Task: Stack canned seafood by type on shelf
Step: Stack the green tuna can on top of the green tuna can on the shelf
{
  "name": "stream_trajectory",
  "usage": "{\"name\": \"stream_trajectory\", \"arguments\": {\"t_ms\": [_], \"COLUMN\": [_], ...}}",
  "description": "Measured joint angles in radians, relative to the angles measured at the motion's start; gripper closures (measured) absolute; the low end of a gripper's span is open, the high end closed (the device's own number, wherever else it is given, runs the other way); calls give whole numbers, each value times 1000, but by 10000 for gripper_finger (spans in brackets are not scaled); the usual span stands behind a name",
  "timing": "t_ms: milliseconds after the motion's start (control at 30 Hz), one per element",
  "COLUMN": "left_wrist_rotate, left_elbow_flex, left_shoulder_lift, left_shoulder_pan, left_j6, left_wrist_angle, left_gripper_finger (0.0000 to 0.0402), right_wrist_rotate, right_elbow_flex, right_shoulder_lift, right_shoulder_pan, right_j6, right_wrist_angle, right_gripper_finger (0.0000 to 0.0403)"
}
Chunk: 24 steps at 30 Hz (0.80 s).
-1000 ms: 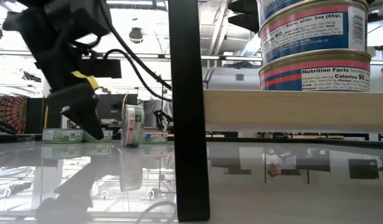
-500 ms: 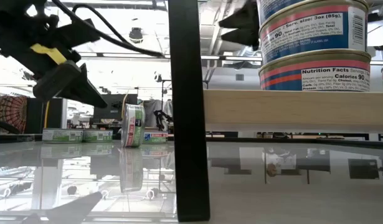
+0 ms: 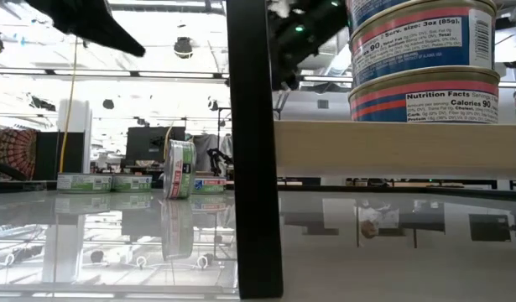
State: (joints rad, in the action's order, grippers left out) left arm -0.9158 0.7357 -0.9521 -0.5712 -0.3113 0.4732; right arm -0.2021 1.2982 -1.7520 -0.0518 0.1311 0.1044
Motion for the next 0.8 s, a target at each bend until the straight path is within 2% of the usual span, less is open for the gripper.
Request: {"name": "stream_trajectory", "arguments": {"t_ms": [67, 100, 233, 333, 500, 633, 800], "left_wrist_rotate": [51, 44, -104, -127, -69, 5, 95], "left_elbow_flex": [-15, -24, -68, -75, -75, -75, -75], "left_shoulder_lift": [44, 60, 104, 116, 115, 117, 121], "left_shoulder_pan": [-13, -19, -46, -56, -80, -93, -97], "left_j6": [1, 3, 6, -3, 3, -2, -58], "left_wrist_angle": [4, 6, 2, 24, 32, 45, 72], "left_gripper_finger": [402, 402, 401, 388, 325, 273, 248], "right_wrist_rotate": [-32, -32, -36, -39, -40, -41, -102], "right_elbow_flex": [85, 125, 259, 335, 445, 542, 656], "right_shoulder_lift": [-52, -73, -153, -213, -312, -386, -477], "right_shoulder_pan": [30, 42, 66, 75, 94, 99, 97], "right_j6": [7, 20, 61, 84, 136, 229, 348], "right_wrist_angle": [81, 105, 187, 234, 314, 429, 527], "right_gripper_finger": [131, 131, 131, 131, 126, 101, 68]}}
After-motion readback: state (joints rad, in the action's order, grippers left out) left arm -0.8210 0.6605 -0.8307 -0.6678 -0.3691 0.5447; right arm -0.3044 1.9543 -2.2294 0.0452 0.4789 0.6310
